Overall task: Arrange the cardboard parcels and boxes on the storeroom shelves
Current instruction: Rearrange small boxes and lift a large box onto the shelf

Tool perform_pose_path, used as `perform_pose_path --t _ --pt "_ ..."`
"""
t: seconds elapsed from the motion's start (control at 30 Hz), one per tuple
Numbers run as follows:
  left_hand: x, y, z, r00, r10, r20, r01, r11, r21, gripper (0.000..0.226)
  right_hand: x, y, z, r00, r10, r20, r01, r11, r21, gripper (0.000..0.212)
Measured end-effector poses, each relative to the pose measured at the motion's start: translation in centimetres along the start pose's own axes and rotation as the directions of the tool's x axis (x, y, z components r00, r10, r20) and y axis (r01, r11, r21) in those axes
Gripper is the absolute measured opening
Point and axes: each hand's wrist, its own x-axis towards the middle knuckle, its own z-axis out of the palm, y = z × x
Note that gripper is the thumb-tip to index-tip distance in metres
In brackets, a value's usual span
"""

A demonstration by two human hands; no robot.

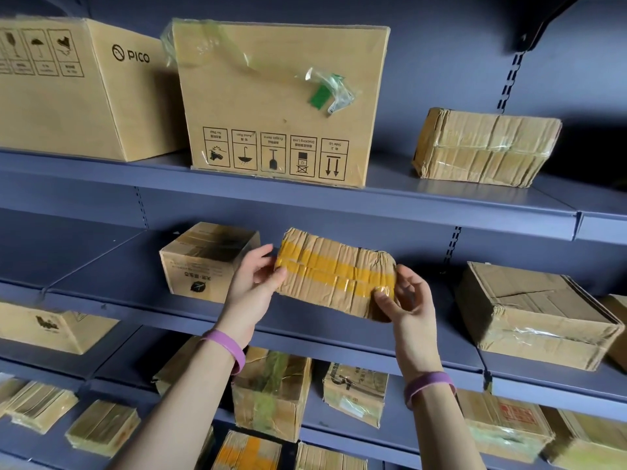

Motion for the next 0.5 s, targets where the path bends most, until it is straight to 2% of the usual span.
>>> perform_pose_path --t 0.1,0.2,0.33,0.5 --pt "0.7 -0.3 0.3 0.999 0.012 0.03 -0.013 0.999 0.046 0.056 0.0 0.6 -0.2 0.999 -0.014 0.029 0.016 0.998 -0.066 0.07" --pt "1.2 -0.6 0.7 0.999 0.018 0.031 -0.021 0.995 0.094 0.061 0.0 0.8 -0.3 0.998 -0.062 0.014 0.063 0.98 -0.187 0.086" --pt "1.9 -1.4 1.4 0.999 0.018 0.044 -0.026 0.983 0.184 0.05 0.5 1.2 -0.4 0.995 -0.098 0.03 0.102 0.939 -0.329 0.086" --pt "2.8 -3.3 2.6 0.99 -0.09 0.111 0.073 0.986 0.151 0.033 1.8 2.6 -0.6 0.995 -0.1 0.022 0.1 0.912 -0.398 0.079"
